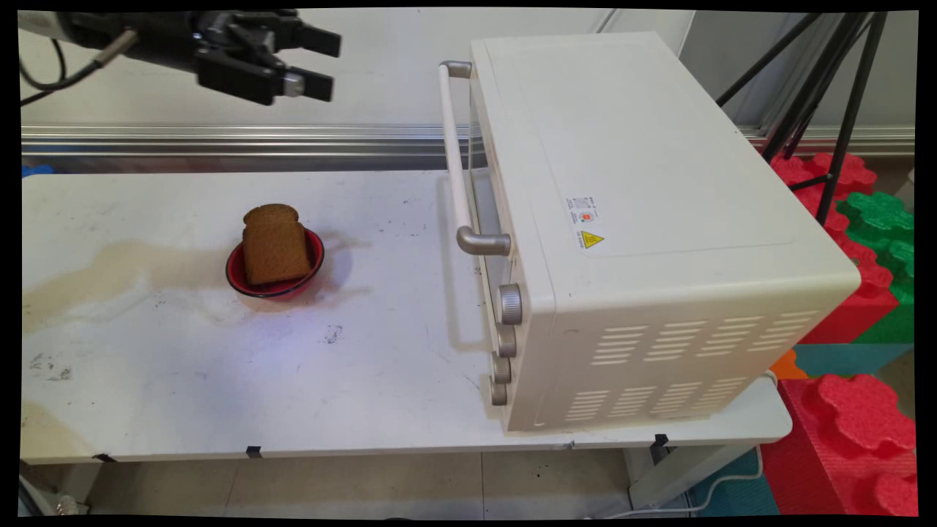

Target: Open the oven

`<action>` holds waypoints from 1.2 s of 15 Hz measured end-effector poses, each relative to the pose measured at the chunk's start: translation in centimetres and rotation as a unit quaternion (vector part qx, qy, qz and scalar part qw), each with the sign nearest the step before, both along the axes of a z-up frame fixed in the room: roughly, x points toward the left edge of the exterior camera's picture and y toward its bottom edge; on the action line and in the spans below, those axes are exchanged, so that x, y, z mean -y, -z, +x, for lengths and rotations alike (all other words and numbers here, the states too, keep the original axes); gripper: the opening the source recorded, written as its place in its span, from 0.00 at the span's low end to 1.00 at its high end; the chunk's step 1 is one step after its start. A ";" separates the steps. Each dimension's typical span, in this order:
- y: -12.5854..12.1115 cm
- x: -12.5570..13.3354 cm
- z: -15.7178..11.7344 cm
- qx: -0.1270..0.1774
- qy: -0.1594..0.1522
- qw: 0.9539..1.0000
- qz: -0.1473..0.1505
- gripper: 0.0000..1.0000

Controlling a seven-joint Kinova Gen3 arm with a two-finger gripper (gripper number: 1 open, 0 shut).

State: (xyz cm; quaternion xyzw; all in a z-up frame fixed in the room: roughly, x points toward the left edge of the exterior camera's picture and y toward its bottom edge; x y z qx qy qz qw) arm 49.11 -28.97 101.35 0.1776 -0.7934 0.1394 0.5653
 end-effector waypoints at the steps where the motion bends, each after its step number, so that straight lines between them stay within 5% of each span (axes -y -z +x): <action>1: 0.1 0.4 -0.6 0.001 0.001 1.000 -0.001 1.00; 18: 3.8 5.5 -8.0 0.048 0.016 0.999 -0.006 1.00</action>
